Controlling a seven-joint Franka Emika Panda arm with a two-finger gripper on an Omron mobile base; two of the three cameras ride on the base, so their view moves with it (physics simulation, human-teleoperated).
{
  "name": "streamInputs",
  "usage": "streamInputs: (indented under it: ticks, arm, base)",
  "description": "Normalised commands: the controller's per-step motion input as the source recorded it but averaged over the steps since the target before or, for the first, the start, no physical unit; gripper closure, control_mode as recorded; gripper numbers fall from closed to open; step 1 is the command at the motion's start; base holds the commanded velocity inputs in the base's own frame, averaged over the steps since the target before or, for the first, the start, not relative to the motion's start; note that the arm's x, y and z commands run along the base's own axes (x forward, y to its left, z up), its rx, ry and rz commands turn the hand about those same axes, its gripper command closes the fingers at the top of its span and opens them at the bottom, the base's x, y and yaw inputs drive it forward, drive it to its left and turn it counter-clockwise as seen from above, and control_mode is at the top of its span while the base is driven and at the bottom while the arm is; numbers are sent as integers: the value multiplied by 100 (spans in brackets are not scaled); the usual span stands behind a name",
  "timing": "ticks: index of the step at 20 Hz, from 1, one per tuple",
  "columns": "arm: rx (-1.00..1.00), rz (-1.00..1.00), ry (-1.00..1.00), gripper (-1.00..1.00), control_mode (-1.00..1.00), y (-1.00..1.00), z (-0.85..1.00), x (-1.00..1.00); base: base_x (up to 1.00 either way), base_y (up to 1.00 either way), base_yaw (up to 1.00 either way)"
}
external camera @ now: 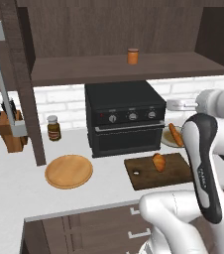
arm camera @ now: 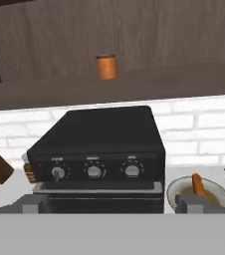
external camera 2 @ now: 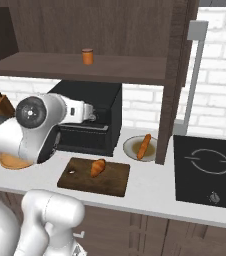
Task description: From the different types of pastries on the counter, select a croissant and place it on the cutting board. Then retrieve a jar of jam from the cabinet and place it alongside the croissant on the cutting board.
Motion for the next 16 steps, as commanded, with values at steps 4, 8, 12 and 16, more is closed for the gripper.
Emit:
streamInputs:
  ticks: [4,8,12,16]
  arm:
    - [-4,0,-2,-100,-100,22,100,0]
    - [-5,0,-2,-100,-100,19,99,0]
    - [-6,1,-18,-100,-100,9,57,15]
    - [-10,2,-30,-100,-100,11,27,28]
  base:
    - [0,0,0]
    - [0,0,0]
    - [0,0,0]
    - [0,0,0]
